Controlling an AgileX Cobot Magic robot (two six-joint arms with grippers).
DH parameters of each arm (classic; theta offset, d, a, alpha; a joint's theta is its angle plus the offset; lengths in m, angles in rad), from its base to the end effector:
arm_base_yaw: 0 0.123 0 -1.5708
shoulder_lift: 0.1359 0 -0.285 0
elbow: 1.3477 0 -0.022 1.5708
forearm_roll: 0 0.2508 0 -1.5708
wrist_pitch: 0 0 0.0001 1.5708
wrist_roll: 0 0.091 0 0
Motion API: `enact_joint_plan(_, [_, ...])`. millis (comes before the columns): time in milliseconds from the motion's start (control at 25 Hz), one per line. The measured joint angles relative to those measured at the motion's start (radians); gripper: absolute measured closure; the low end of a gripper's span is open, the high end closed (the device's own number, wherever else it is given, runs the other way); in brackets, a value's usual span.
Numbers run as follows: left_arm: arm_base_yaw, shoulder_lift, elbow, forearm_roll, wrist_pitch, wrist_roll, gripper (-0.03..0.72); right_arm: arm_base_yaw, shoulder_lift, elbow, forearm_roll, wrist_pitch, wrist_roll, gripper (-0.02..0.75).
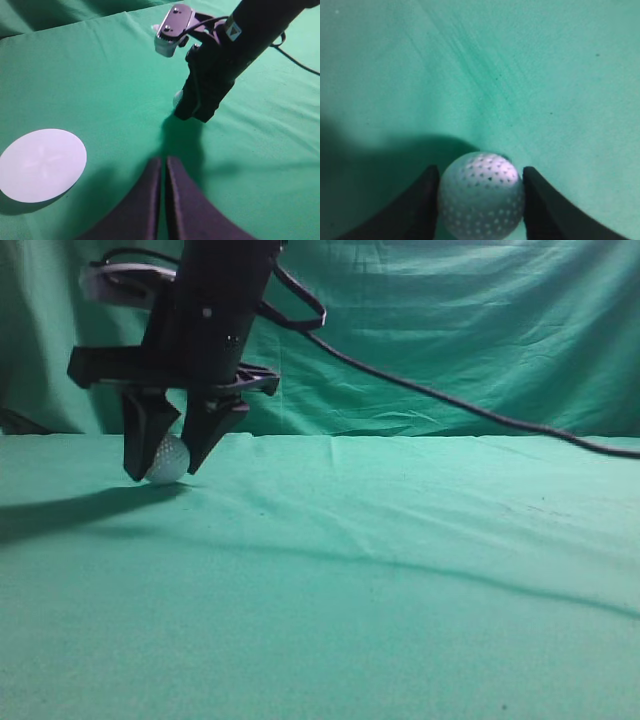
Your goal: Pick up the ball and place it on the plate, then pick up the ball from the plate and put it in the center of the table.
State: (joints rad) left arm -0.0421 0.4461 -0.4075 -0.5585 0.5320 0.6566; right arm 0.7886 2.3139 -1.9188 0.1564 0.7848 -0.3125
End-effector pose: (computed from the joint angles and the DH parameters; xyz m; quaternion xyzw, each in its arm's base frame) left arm 0.0904 -0.0283 0.2785 0.1585 0.8178 -0.0808 0.5473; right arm 0.3504 0.3668 0.1697 -0.4721 0.8467 0.1205 0.2137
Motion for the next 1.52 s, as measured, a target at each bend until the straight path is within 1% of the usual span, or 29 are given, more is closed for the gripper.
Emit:
enact_joint_plan(40, [0.000, 0.000, 0.000, 0.000, 0.000, 0.000, 0.688, 0.000, 0.010, 0.000, 0.000, -0.002, 0.000, 0.409])
enact_joint_plan(80, [0.000, 0.000, 0.000, 0.000, 0.000, 0.000, 0.688, 0.000, 0.013, 0.000, 0.000, -0.002, 0.000, 0.364])
enact_joint_plan(120, [0.000, 0.000, 0.000, 0.000, 0.000, 0.000, 0.688, 0.000, 0.013, 0.000, 0.000, -0.002, 0.000, 0.364])
enact_joint_plan(200, [0.000, 0.000, 0.000, 0.000, 0.000, 0.000, 0.688, 0.000, 0.017, 0.000, 0.002, -0.002, 0.000, 0.279])
enact_joint_plan(240, [0.000, 0.000, 0.000, 0.000, 0.000, 0.000, 0.688, 0.000, 0.010, 0.000, 0.002, -0.002, 0.000, 0.190])
enact_joint_plan(280, [0.000, 0.000, 0.000, 0.000, 0.000, 0.000, 0.688, 0.000, 0.000, 0.000, 0.002, 0.003, 0.000, 0.160])
enact_joint_plan(480, [0.000, 0.000, 0.000, 0.000, 0.000, 0.000, 0.688, -0.002, -0.138, 0.000, -0.007, 0.077, 0.000, 0.167])
enact_joint_plan(520, [0.000, 0.000, 0.000, 0.000, 0.000, 0.000, 0.688, -0.004, -0.180, 0.000, -0.011, 0.101, 0.000, 0.225])
enact_joint_plan(600, [0.000, 0.000, 0.000, 0.000, 0.000, 0.000, 0.688, -0.010, -0.260, 0.000, -0.037, 0.168, 0.000, 0.311])
enact_joint_plan(680, [0.000, 0.000, 0.000, 0.000, 0.000, 0.000, 0.688, -0.014, -0.345, 0.000, -0.072, 0.238, 0.008, 0.428])
enact_joint_plan(760, [0.000, 0.000, 0.000, 0.000, 0.000, 0.000, 0.688, -0.014, -0.425, 0.000, -0.107, 0.311, 0.039, 0.587])
enact_joint_plan(800, [0.000, 0.000, 0.000, 0.000, 0.000, 0.000, 0.688, -0.016, -0.457, -0.003, -0.122, 0.337, 0.059, 0.649])
enact_joint_plan(920, [0.000, 0.000, 0.000, 0.000, 0.000, 0.000, 0.688, -0.016, -0.561, -0.002, -0.162, 0.408, 0.113, 0.738])
enact_joint_plan(1080, [0.000, -0.028, -0.016, 0.000, 0.035, 0.000, 0.688, -0.016, -0.691, -0.002, -0.174, 0.471, 0.172, 0.738])
enact_joint_plan(1280, [0.000, -0.163, -0.019, 0.000, 0.072, -0.015, 0.688, -0.016, -0.835, 0.003, -0.174, 0.483, 0.240, 0.738])
enact_joint_plan(1400, [0.000, -0.264, -0.019, 0.004, 0.089, -0.059, 0.688, -0.016, -0.942, 0.052, -0.153, 0.484, 0.260, 0.738])
enact_joint_plan(1520, [0.000, -0.335, -0.019, 0.010, 0.095, -0.078, 0.688, -0.016, -1.059, 0.164, -0.130, 0.486, 0.266, 0.738])
